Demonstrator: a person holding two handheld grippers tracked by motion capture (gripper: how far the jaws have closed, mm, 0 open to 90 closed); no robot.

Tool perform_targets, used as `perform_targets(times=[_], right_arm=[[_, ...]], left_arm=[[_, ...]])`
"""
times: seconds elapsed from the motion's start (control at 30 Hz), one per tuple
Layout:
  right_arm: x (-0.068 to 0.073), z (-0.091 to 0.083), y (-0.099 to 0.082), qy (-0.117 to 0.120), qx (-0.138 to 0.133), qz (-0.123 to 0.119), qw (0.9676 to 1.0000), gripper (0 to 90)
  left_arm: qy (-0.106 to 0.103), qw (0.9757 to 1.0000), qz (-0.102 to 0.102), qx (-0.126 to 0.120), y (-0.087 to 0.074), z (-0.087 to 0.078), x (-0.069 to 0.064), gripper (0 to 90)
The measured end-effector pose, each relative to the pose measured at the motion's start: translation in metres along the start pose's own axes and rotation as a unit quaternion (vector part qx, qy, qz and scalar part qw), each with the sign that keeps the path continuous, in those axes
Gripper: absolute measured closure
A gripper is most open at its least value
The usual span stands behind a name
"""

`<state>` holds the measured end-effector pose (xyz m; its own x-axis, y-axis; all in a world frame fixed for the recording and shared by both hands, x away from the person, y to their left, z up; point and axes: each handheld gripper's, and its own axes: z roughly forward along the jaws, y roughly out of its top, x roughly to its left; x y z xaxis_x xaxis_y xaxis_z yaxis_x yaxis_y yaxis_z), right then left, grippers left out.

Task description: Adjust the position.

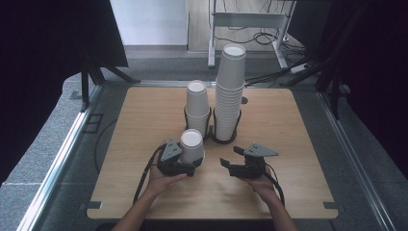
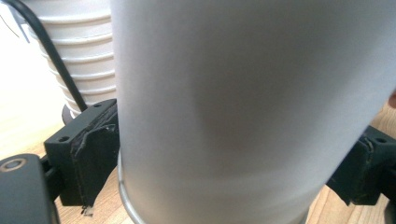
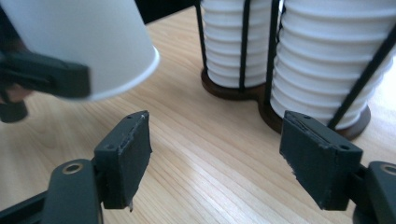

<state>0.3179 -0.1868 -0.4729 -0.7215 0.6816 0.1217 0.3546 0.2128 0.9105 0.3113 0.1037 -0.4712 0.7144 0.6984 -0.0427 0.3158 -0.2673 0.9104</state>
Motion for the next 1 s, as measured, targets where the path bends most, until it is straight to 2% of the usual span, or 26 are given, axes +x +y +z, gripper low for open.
perform_targets(times=[0.23, 0.5, 0.67, 0.87, 1.0], right_arm=[[0.006, -0.006, 0.006, 0.013, -0.016, -0.001, 0.9998, 23.7], [0.008, -0.009, 0.009, 0.032, -0.034, 0.017, 0.9988, 22.4], [0.01, -0.01, 0.01, 0.044, -0.042, 0.019, 0.998, 21.3], [0.019, -0.007, 0.013, 0.067, -0.048, 0.018, 0.9964, 17.5], [0.025, -0.005, 0.014, 0.078, -0.052, 0.011, 0.9955, 16.0]], left_arm=[[0.005, 0.9999, 0.009, 0.013, 0.0, 0.005, -0.004, 8.7], [0.007, 0.9994, 0.018, 0.028, -0.001, 0.011, -0.006, 8.8], [0.008, 0.9989, 0.023, 0.039, -0.003, 0.017, -0.008, 8.8], [0.01, 0.9968, 0.045, 0.066, -0.005, 0.026, -0.017, 8.8], [0.005, 0.996, 0.048, 0.076, -0.007, 0.03, -0.021, 8.9]])
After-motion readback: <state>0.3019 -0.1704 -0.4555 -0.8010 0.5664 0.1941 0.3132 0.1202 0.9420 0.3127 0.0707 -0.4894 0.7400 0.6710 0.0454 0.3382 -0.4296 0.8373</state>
